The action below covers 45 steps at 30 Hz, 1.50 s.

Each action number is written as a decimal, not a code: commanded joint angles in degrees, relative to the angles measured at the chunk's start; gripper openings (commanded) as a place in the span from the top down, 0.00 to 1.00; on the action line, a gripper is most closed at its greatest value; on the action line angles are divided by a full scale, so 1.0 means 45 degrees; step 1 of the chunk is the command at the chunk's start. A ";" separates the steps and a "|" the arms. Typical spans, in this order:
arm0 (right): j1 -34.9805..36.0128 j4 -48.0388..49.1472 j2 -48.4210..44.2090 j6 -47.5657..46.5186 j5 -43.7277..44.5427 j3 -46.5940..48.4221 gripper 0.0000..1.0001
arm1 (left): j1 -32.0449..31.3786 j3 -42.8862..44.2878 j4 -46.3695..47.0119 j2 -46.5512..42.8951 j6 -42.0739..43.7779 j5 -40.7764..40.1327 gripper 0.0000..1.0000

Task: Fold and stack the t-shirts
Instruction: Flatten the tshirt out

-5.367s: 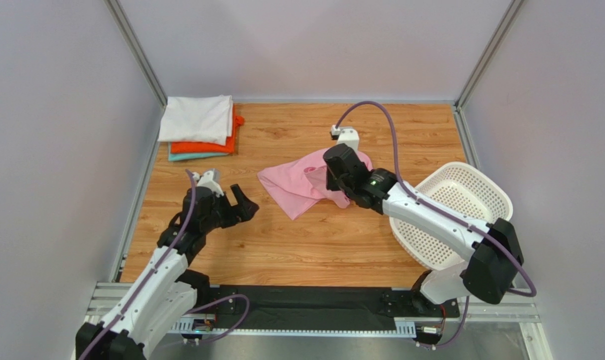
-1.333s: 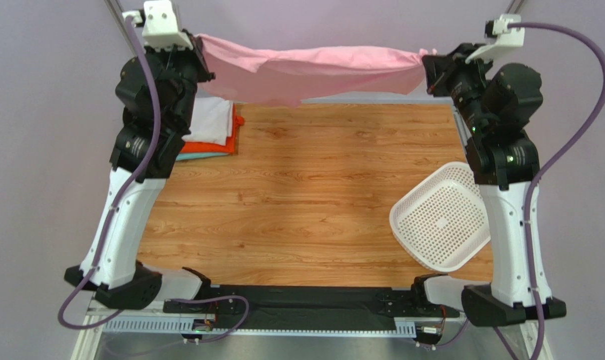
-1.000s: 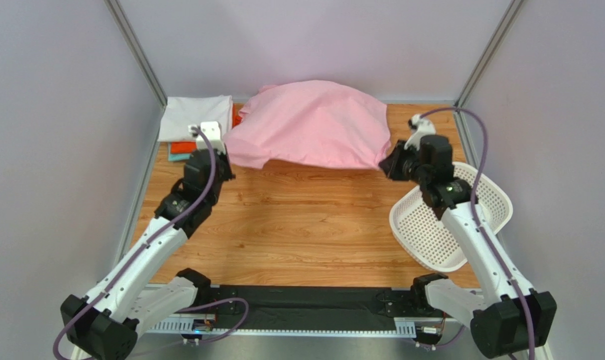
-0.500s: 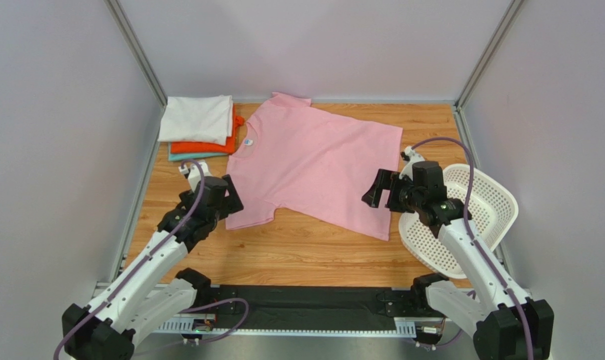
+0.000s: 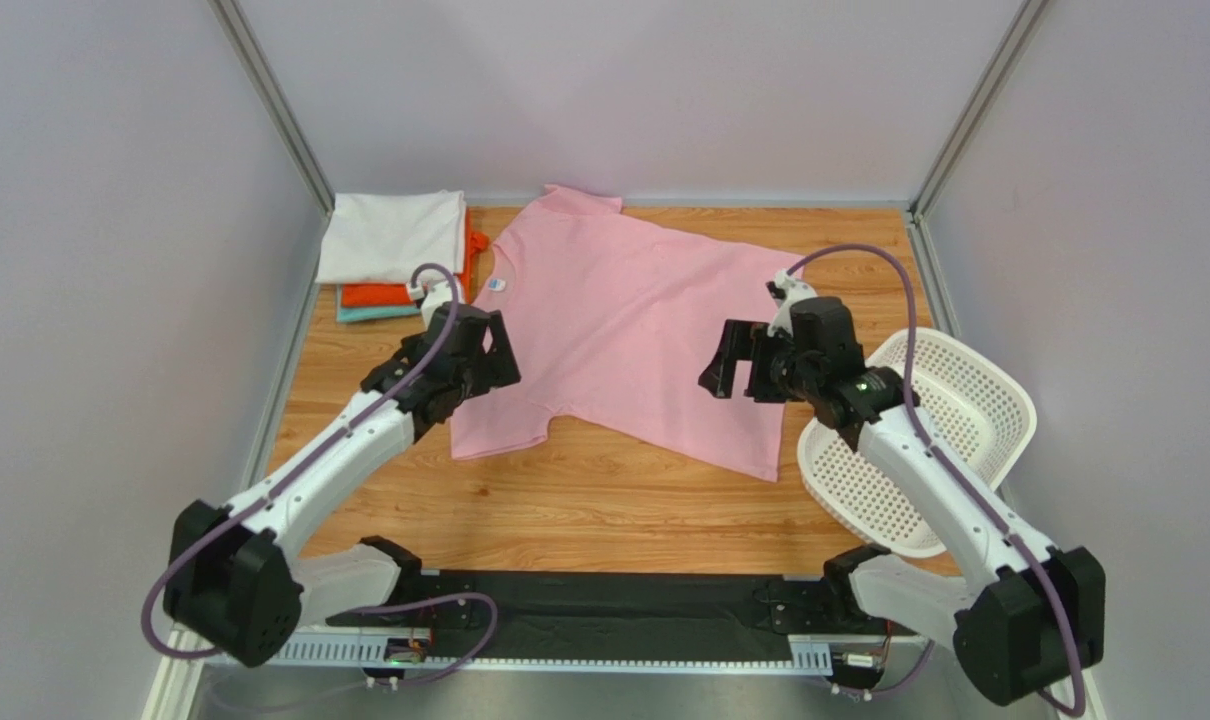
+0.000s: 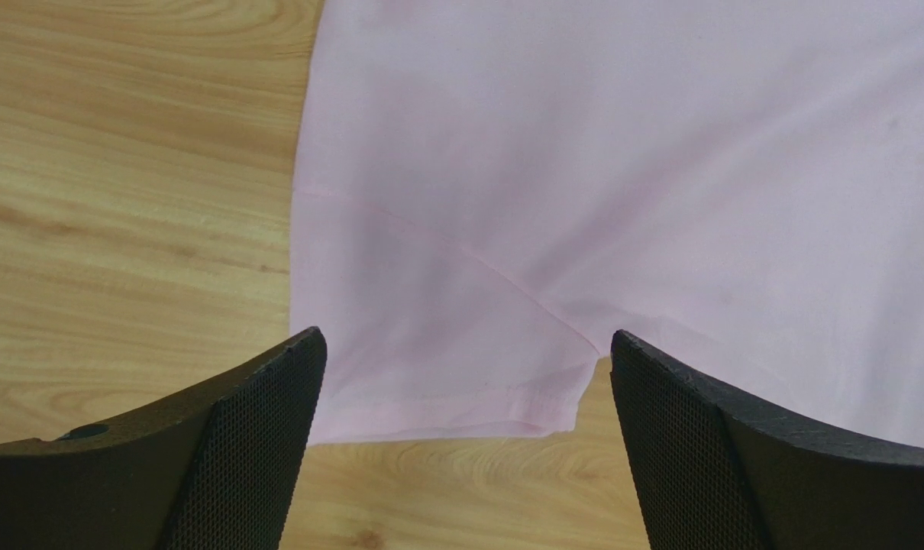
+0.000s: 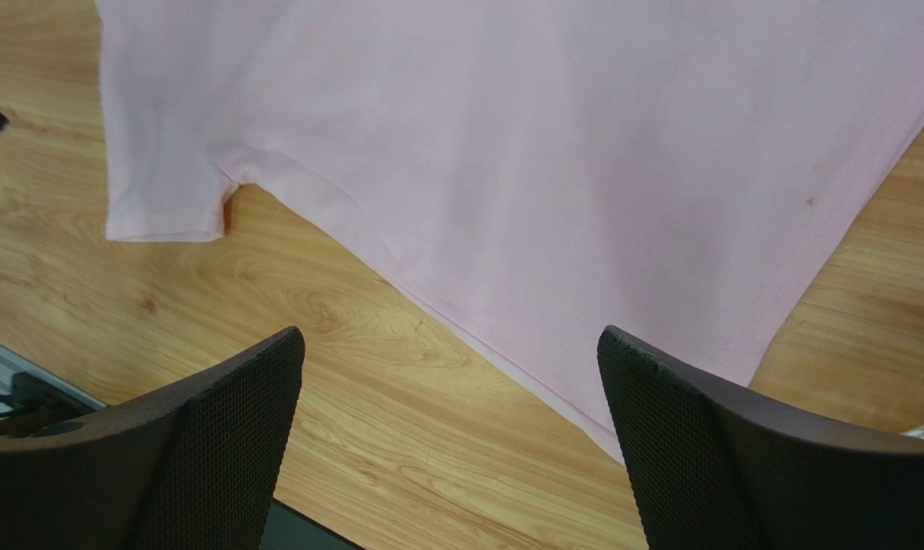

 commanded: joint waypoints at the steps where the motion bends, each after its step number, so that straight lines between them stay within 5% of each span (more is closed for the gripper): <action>1: 0.1168 0.0256 0.1043 0.0218 0.1598 0.0552 0.00 | 0.0292 0.0624 0.1242 0.1714 0.0116 0.0720 0.00; 9: 0.2539 0.1057 0.4402 0.1077 0.3001 0.1216 0.00 | 0.0665 0.1386 0.1460 0.5153 -0.0627 0.2189 0.00; 16: 0.2755 0.1233 0.6319 0.1039 0.3144 0.1413 0.00 | 0.0665 -0.0173 0.0873 0.5216 -0.1662 0.2871 0.00; 26: 0.2774 0.1370 0.5656 0.1077 0.3104 0.0300 0.00 | 0.0430 -0.3103 -0.0298 0.1663 -0.3265 0.3203 0.00; 31: 0.2775 0.1369 0.5070 0.1097 0.3085 0.0143 0.00 | -0.0252 -0.3418 -0.0884 0.0062 -0.3674 0.2738 0.00; 38: 0.2775 0.1214 0.4427 0.1039 0.3085 0.0007 0.00 | -0.0351 -0.2500 -0.4218 -0.1736 -0.4747 0.0844 0.00; 45: 0.2775 0.1194 0.4132 0.1058 0.2909 -0.0188 0.00 | -0.0331 -0.4509 -0.5163 -0.3649 -0.6661 0.0840 0.05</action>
